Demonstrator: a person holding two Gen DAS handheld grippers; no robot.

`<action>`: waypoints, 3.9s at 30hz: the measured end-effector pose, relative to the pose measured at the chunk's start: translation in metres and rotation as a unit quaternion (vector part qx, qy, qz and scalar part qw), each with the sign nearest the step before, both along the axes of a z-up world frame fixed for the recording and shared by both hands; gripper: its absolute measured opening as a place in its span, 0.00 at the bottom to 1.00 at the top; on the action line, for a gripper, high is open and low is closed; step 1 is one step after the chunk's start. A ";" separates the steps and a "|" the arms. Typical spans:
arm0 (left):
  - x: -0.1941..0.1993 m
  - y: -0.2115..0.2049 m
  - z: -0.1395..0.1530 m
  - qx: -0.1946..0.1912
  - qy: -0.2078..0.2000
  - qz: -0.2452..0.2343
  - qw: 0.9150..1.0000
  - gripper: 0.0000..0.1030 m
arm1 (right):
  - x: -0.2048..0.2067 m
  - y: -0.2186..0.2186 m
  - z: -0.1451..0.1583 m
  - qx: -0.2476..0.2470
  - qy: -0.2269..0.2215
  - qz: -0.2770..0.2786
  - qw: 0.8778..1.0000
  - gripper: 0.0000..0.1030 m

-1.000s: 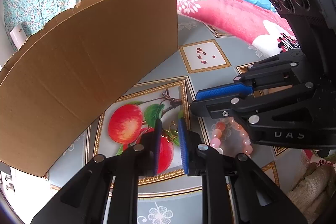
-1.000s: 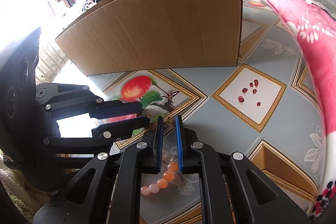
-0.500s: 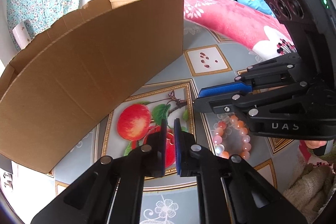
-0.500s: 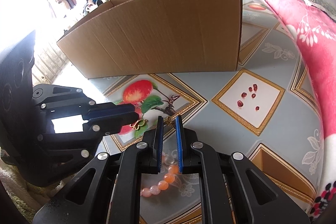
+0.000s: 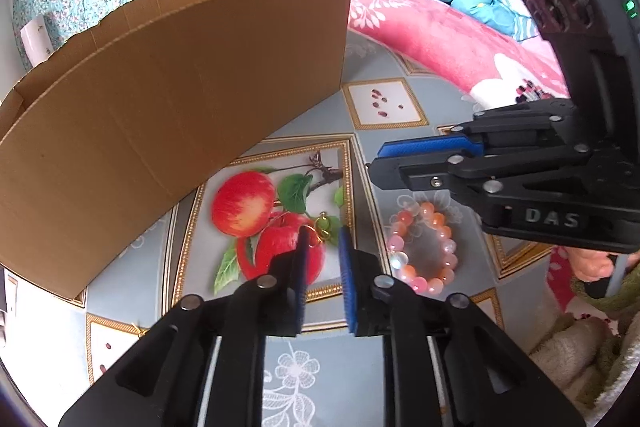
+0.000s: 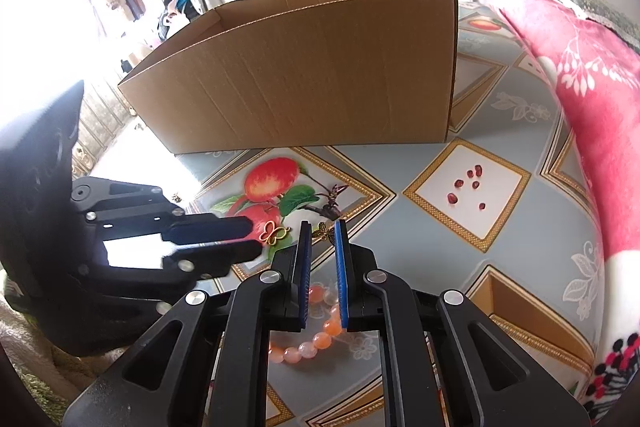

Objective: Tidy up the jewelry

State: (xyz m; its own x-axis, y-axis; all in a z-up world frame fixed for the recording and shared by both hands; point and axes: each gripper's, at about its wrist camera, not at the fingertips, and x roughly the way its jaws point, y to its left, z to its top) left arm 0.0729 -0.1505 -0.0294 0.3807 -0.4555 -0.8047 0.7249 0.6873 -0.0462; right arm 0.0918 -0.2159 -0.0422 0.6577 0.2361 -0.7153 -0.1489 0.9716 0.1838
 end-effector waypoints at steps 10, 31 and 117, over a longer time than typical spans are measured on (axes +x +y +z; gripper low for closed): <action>0.006 -0.010 -0.009 0.019 -0.020 -0.014 1.000 0.24 | 0.003 -0.006 -0.002 0.004 -0.001 0.004 1.000 0.09; 0.001 -0.018 -0.010 0.032 -0.041 -0.052 0.997 0.10 | -0.001 -0.010 -0.001 0.009 -0.003 0.006 1.000 0.09; 0.148 0.040 0.098 -0.015 0.040 -0.010 0.999 0.16 | 0.104 0.009 0.110 -0.026 -0.084 0.085 0.992 0.09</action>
State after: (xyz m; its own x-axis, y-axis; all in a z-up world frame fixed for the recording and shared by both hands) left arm 0.2213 -0.1105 0.0685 0.3062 -0.4864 -0.8183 0.7313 0.6705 -0.1248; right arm 0.1953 -0.2071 0.0681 0.7219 0.3203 -0.6135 -0.3364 0.9371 0.0934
